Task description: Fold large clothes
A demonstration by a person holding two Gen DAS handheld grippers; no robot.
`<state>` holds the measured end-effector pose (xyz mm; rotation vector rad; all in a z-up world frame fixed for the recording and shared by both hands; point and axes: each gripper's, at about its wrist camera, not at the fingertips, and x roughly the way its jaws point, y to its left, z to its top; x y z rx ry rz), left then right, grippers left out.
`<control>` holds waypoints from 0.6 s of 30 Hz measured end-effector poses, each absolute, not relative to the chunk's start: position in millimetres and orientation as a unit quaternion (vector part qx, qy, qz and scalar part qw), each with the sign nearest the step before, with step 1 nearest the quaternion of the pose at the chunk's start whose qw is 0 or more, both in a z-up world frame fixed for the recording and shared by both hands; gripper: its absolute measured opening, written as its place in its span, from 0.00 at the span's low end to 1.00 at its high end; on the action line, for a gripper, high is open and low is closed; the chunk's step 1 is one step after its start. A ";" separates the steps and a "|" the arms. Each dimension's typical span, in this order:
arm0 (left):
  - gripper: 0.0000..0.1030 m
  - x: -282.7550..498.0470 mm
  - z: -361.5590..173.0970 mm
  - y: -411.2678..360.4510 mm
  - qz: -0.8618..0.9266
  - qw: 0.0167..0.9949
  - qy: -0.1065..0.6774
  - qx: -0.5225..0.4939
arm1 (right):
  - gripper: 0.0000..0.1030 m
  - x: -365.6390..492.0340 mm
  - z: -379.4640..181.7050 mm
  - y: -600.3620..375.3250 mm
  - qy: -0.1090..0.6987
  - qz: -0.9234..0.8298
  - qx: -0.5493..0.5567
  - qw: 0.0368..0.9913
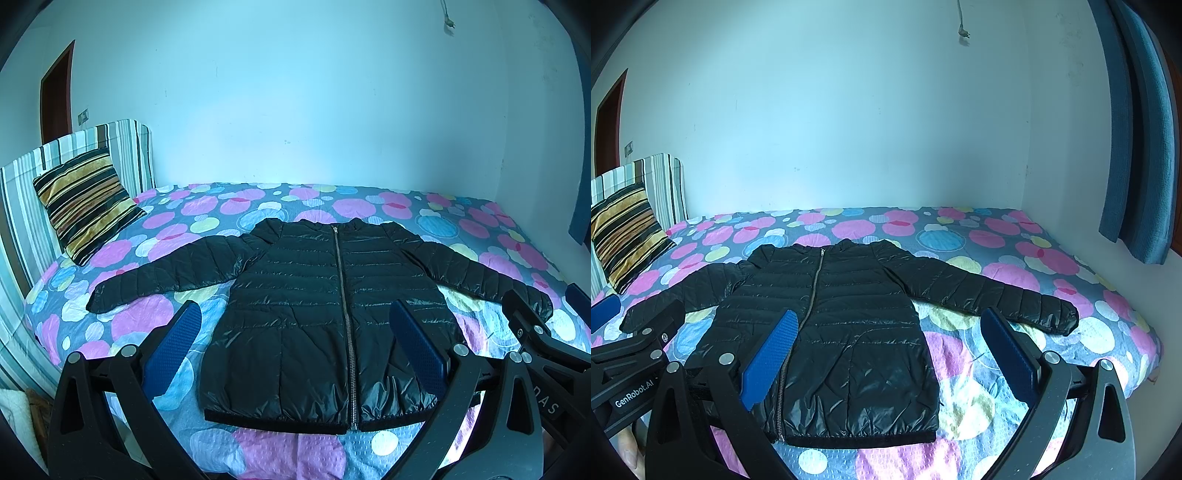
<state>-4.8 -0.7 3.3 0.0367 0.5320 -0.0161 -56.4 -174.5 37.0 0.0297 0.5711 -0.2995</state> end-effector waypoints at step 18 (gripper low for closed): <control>0.98 -5.1 2.0 -0.8 -0.008 0.964 0.264 0.019 | 0.95 -53.9 36.9 -175.2 0.281 -0.147 0.013 0.948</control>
